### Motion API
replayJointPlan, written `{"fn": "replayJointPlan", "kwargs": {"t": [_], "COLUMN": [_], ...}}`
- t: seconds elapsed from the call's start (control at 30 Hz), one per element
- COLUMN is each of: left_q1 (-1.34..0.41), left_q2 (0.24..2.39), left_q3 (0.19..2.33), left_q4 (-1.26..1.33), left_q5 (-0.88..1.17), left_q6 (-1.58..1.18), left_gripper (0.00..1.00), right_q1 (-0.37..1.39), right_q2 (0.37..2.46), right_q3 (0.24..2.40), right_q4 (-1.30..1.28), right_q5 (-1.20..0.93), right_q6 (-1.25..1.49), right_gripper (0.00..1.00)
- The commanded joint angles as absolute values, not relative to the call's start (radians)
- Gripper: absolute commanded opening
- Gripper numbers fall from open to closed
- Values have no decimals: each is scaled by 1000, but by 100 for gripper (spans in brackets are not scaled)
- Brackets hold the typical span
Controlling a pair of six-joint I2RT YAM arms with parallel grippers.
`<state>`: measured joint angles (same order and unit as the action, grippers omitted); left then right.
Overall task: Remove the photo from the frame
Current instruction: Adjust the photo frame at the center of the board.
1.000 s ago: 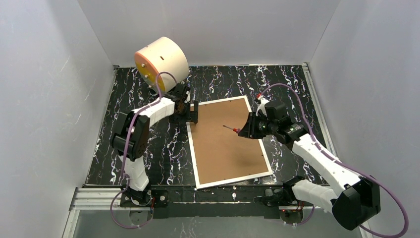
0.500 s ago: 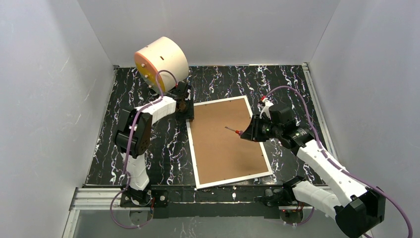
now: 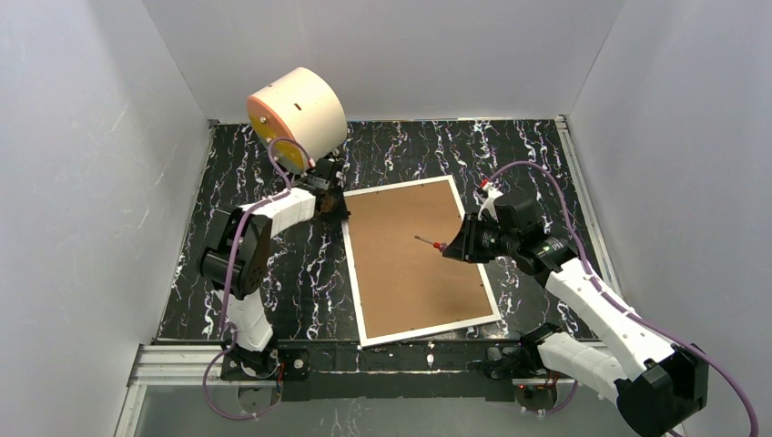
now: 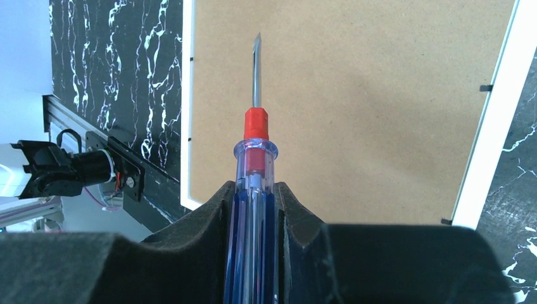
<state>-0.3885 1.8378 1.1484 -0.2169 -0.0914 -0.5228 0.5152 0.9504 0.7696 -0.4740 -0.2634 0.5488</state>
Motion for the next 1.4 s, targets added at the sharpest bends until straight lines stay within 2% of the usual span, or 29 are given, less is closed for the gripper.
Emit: {"fn": "replayJointPlan", "kwargs": {"t": [0.0,0.13,0.27,0.5,0.73,1.1,1.37], "left_q1": [-306,-264,-248,-248,-248,-248,-248], "left_q2": [1848,1777,1695,1576,1518,1482,1477], "left_q3": [1021,937,866,781,768,735,733], "left_q4": [-307,-281,-250,-239,-245,-230,-227], "left_q5": [-230,-251,-235,-260,-259,-250,-246], "left_q6": [-597,-697,-778,-868,-902,-904,-892], "left_gripper": [0,0,0,0,0,0,0], "right_q1": [512,512,512,512,512,513,514], "right_q2": [934,959,965,940,898,916,951], "right_q3": [779,826,896,1004,981,974,882], "right_q4": [-477,-565,-696,-1077,-1301,-1348,-1265], "right_q5": [-255,-226,-283,-356,-351,-199,-155], "right_q6": [561,551,513,448,433,520,604], "right_gripper": [1,1,1,1,1,1,1]}}
